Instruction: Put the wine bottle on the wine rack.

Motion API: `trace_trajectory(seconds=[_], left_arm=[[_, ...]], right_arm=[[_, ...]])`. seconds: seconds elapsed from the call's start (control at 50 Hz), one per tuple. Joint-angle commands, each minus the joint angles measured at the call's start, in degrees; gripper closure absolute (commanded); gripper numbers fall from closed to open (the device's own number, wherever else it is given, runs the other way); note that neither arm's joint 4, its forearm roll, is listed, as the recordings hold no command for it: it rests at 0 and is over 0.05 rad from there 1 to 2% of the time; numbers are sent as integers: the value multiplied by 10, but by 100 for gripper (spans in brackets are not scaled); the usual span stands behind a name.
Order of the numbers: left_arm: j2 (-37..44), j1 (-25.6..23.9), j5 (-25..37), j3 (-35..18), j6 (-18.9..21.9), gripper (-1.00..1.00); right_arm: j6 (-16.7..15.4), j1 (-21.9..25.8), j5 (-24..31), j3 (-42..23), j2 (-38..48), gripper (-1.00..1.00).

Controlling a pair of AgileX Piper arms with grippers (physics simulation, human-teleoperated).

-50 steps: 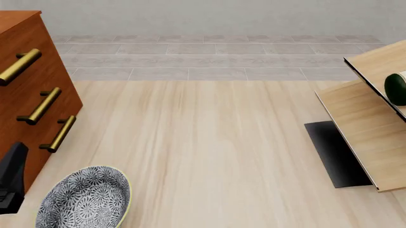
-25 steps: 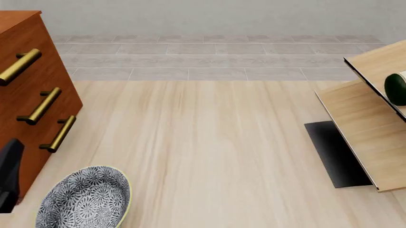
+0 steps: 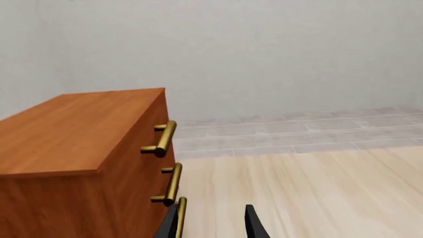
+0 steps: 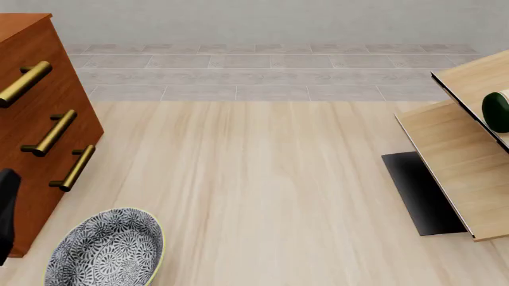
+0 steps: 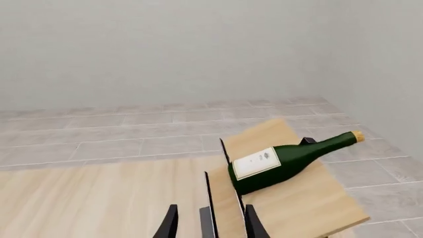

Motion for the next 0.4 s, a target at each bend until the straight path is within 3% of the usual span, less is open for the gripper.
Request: trace_trajectory(seconds=[0.02, 0.1, 0.14, 0.4], left_arm=[[0, 4, 11, -13, 4, -100], [0, 4, 18, -21, 5, -100], [0, 5, 20, -24, 6, -100], [0, 9, 28, -28, 7, -100]], right_arm=[[-20, 38, 16, 33, -67, -100], [-15, 31, 15, 54, -79, -100], [-38, 30, 10, 67, -92, -100], [-30, 50, 26, 69, -112, -100]])
